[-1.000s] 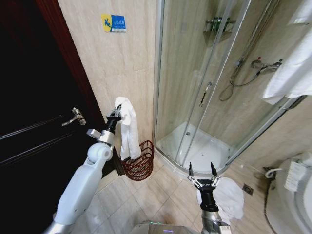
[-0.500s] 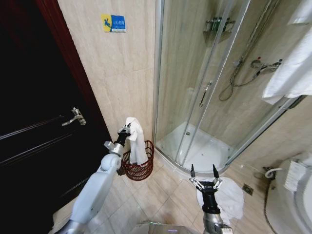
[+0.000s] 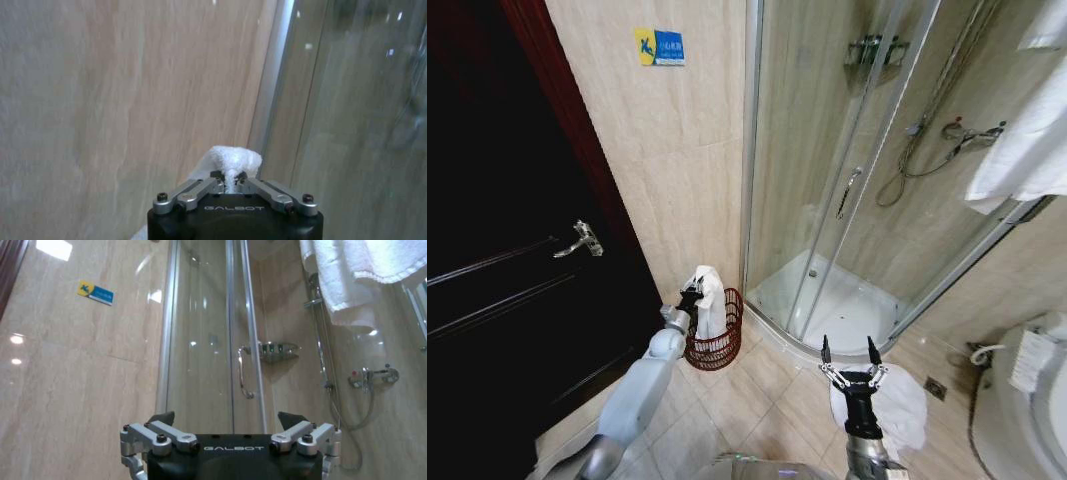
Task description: Discard the used towel into the hamper.
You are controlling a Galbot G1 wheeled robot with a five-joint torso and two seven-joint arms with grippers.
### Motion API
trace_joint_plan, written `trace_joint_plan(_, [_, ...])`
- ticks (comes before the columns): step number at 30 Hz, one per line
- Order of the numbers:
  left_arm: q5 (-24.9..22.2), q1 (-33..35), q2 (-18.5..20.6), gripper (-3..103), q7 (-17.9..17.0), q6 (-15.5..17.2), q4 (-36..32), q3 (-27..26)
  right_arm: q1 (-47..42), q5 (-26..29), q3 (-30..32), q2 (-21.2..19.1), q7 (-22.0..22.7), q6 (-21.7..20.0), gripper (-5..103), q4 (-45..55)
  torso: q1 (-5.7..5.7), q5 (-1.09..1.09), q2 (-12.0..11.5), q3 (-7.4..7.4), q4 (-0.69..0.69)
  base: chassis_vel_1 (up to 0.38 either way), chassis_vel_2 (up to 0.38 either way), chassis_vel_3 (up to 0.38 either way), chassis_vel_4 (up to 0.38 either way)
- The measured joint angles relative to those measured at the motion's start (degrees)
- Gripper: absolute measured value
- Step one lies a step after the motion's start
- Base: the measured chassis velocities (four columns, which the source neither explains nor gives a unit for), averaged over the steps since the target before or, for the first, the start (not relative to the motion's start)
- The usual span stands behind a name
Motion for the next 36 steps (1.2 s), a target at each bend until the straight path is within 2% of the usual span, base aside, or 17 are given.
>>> trace_joint_plan(5, [3.20,-2.95,-0.85,5,0.01,-1.78,8.65,1.76,0.55,0.93,0.78,0.00,0.74,-0.01,100,0.17,0.00,0.00,0.00,0.00,0.01,0.000,0.000,0.000,0.000])
trace_joint_plan(8, [3.71,-3.77,-1.06,5,0.01,-1.88,11.13,2.24,0.70,0.85,1.00,0.00,1.03,-0.01,100,0.29,0.00,0.00,0.00,0.00,0.02,0.000,0.000,0.000,0.000])
trace_joint_plan(11, [5.53,-5.72,-1.81,5,0.65,-3.15,16.87,3.21,1.52,-3.08,1.50,0.00,5.44,-0.02,100,0.49,0.00,0.02,0.00,0.00,0.01,0.000,0.000,0.000,0.000])
trace_joint_plan(19, [8.71,-8.17,-4.31,5,2.18,-6.01,25.86,3.79,0.70,-2.28,1.60,0.00,5.51,-0.04,100,2.90,0.00,0.00,0.00,0.00,0.01,0.000,0.000,0.000,0.000])
trace_joint_plan(29, [10.75,-8.65,-5.97,5,2.43,-6.92,28.47,2.62,0.03,-0.97,1.53,0.00,4.12,-0.06,100,4.21,0.00,0.01,0.00,0.00,0.01,0.000,0.000,0.000,0.000])
trace_joint_plan(36, [12.99,-9.16,-7.21,5,2.92,-8.44,31.01,-0.35,-0.71,-0.65,1.63,0.00,3.91,-0.07,100,4.84,-0.01,0.01,0.00,-0.01,0.01,-0.037,0.027,0.034,-0.042])
